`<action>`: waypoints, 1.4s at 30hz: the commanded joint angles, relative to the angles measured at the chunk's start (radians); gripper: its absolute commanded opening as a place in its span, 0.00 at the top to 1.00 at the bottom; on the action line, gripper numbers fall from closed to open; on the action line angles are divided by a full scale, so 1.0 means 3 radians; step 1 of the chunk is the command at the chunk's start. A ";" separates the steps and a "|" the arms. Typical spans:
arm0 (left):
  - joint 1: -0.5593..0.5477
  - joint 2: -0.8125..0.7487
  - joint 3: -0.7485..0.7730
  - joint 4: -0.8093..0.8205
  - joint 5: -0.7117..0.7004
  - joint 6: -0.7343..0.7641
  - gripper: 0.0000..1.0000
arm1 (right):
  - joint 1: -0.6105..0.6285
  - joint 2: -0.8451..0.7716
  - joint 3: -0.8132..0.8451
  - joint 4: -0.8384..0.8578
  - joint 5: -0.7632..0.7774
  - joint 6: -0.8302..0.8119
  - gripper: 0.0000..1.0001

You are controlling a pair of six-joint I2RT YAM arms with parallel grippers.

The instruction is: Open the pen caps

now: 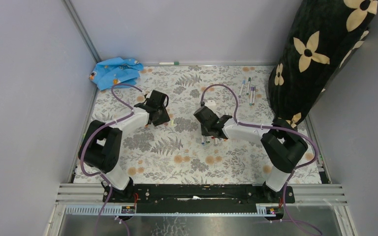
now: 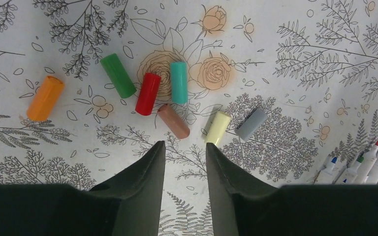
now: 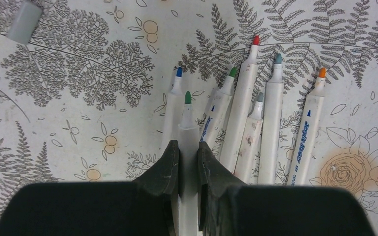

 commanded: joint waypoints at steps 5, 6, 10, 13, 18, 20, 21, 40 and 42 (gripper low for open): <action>-0.0017 -0.0222 -0.0003 0.0067 -0.0140 0.0007 0.56 | -0.0023 0.0158 0.0104 0.0080 0.0110 0.0070 0.75; -0.0016 -0.0245 0.0005 0.0063 -0.0134 0.0007 0.55 | -0.0024 0.0175 0.0113 0.0080 0.0101 0.0071 0.74; -0.0021 -0.0323 0.0030 0.0038 -0.0119 0.0004 0.55 | -0.0023 0.0189 0.0154 0.0057 0.0100 0.0066 0.63; -0.0021 -0.0375 0.0041 0.0029 -0.0107 -0.0002 0.54 | -0.0025 0.0147 0.0191 0.0016 0.0123 0.0054 0.56; -0.0028 -0.0478 0.0080 0.0016 -0.0080 -0.0007 0.54 | -0.0023 -0.0094 0.0279 -0.0056 0.0285 -0.0027 0.56; -0.0039 -0.0526 0.0108 0.0013 -0.0057 -0.0008 0.54 | -0.0044 -0.0170 0.0409 -0.0135 0.0404 -0.0117 0.56; -0.0042 -0.0547 0.0126 0.0014 -0.0045 -0.0008 0.54 | -0.0072 -0.0185 0.0500 -0.0192 0.0441 -0.0157 0.55; -0.0097 -0.0870 -0.0049 0.0830 0.0629 -0.0022 0.28 | -0.1636 0.0881 0.1913 -0.0398 0.0088 -0.0533 0.35; -0.0098 -0.0870 -0.0080 0.0905 0.0643 -0.0049 0.26 | -0.1731 0.1101 0.2089 -0.0428 0.0063 -0.0558 0.35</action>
